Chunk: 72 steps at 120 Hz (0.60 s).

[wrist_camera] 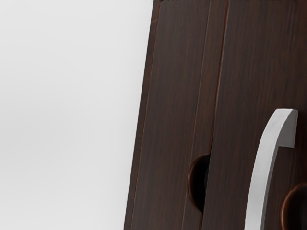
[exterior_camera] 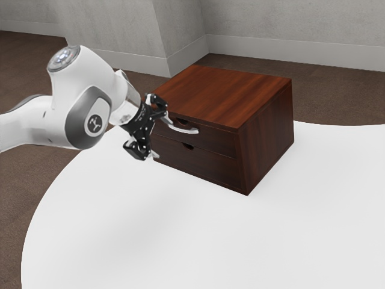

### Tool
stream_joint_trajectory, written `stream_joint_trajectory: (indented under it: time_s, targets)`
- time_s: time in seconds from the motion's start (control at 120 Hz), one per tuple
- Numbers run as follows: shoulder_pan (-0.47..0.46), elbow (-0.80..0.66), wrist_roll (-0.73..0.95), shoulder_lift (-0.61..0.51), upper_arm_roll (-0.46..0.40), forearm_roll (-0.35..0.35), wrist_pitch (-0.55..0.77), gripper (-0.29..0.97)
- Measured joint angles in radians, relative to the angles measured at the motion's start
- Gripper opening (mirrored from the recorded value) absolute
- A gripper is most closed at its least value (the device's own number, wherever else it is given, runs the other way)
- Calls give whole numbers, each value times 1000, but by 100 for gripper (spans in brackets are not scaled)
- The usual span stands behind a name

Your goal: Pull the drawer handle with one arm to open the drawer

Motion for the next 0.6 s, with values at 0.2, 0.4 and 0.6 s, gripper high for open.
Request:
stream_joint_trajectory:
  time_s: [0.2,0.4,0.6]
  targets:
    - [6,55,-5,50,1,-1,14,68]
    - [10,84,-8,85,0,-1,19,68]
    - [0,87,-10,100,-1,-1,23,68]
